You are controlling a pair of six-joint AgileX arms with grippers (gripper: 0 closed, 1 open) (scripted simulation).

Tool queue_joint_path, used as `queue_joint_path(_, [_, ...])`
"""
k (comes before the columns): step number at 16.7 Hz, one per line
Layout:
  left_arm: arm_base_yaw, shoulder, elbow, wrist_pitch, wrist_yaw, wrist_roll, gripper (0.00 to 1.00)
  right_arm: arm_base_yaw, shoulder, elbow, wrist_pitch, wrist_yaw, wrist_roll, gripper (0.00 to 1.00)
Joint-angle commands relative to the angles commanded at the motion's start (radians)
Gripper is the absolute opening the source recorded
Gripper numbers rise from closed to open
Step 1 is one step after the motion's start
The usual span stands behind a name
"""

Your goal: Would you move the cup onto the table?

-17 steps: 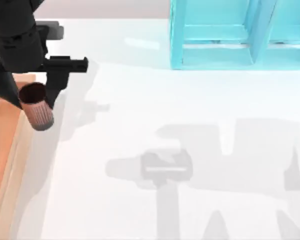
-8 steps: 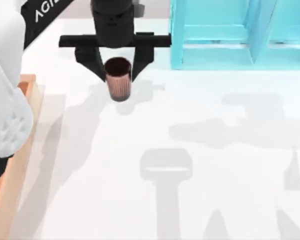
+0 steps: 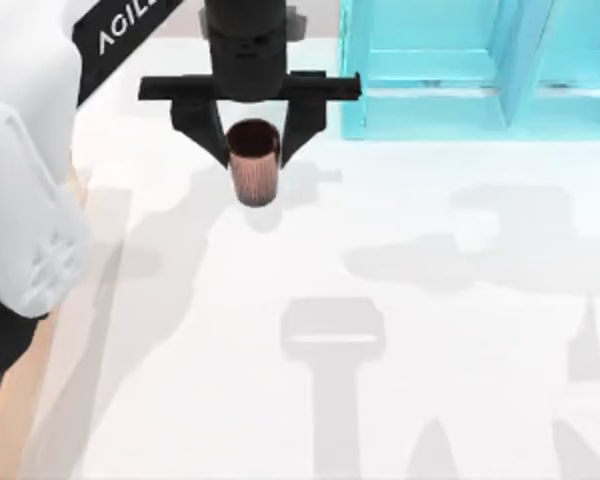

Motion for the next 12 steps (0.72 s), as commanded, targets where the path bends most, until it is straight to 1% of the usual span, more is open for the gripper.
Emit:
queue_joint_path(3, [0.0, -0.017, -0.072, 0.063, -0.001, 0.001, 0.0, 0.0, 0.0, 0.0, 0.0, 0.0, 0.0, 1.0])
queue_joint_path(9, [-0.001, -0.063, -0.343, 0.274, -0.001, 0.001, 0.0, 0.0, 0.0, 0.0, 0.0, 0.0, 0.0, 1.0])
queue_joint_path(12, [-0.002, -0.071, -0.381, 0.31, -0.002, 0.0, 0.0, 0.0, 0.0, 0.0, 0.0, 0.0, 0.0, 1.0])
